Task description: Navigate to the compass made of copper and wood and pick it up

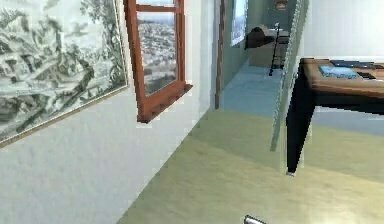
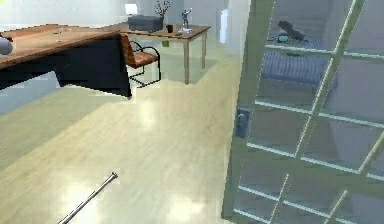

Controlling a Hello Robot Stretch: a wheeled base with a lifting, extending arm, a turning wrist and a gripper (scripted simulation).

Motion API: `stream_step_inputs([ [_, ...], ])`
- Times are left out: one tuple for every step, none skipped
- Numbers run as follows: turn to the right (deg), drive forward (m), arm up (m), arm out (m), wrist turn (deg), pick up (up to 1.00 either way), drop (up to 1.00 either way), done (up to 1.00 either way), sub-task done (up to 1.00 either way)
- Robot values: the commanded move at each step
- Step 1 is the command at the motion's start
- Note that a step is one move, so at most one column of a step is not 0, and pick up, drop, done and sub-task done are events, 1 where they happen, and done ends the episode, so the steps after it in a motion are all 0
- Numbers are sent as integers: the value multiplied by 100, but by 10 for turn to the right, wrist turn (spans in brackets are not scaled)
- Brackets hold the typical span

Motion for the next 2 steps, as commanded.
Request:
stream_step_inputs([
  [60,0,0,0,0,0,0,0,0],
  [0,100,0,0,0,0,0,0,0],
])
